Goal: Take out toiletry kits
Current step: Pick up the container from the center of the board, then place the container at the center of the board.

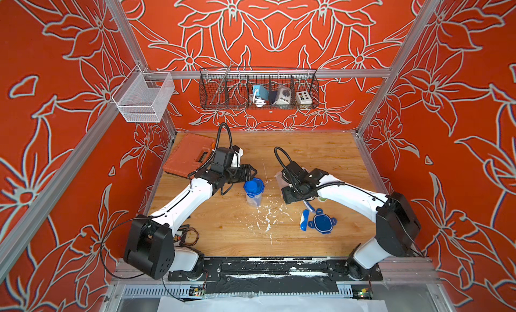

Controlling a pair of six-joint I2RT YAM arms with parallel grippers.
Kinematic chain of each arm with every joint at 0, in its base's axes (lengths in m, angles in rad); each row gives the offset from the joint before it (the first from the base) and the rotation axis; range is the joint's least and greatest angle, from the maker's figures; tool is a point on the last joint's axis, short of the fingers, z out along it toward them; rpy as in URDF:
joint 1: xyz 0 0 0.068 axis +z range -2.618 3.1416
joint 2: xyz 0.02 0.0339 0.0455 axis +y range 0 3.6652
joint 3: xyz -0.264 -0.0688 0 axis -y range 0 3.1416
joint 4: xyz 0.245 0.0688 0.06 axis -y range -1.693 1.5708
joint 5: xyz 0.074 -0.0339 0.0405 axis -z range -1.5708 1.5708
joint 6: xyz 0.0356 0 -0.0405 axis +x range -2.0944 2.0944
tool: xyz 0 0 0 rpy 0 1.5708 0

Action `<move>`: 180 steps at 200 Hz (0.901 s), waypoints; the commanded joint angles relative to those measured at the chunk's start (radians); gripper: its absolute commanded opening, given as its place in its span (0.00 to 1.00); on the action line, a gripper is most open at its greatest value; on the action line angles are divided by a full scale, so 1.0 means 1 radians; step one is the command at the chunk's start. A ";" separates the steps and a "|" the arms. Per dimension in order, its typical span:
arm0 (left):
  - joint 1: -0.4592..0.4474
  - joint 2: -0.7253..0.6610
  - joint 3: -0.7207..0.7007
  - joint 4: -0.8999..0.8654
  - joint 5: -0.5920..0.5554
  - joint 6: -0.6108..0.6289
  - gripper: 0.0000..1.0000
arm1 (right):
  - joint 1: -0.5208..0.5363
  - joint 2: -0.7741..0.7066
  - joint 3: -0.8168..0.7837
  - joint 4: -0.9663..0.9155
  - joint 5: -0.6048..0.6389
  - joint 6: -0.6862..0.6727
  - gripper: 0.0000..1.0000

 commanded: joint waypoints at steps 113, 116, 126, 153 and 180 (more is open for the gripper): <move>0.008 -0.006 -0.042 0.016 -0.018 0.001 0.60 | -0.090 0.178 0.083 -0.069 0.000 0.128 0.57; 0.007 -0.006 -0.042 0.016 -0.023 0.000 0.60 | -0.092 0.175 0.081 -0.067 0.002 0.128 0.57; 0.008 -0.008 -0.044 0.017 -0.036 -0.006 0.60 | -0.098 0.158 0.064 -0.068 0.012 0.127 0.57; 0.009 -0.008 -0.042 0.030 -0.045 -0.022 0.60 | -0.100 0.136 0.059 -0.065 0.004 0.116 0.61; 0.013 -0.031 -0.040 0.047 -0.047 -0.028 0.67 | -0.100 0.082 0.072 -0.091 0.010 0.112 0.82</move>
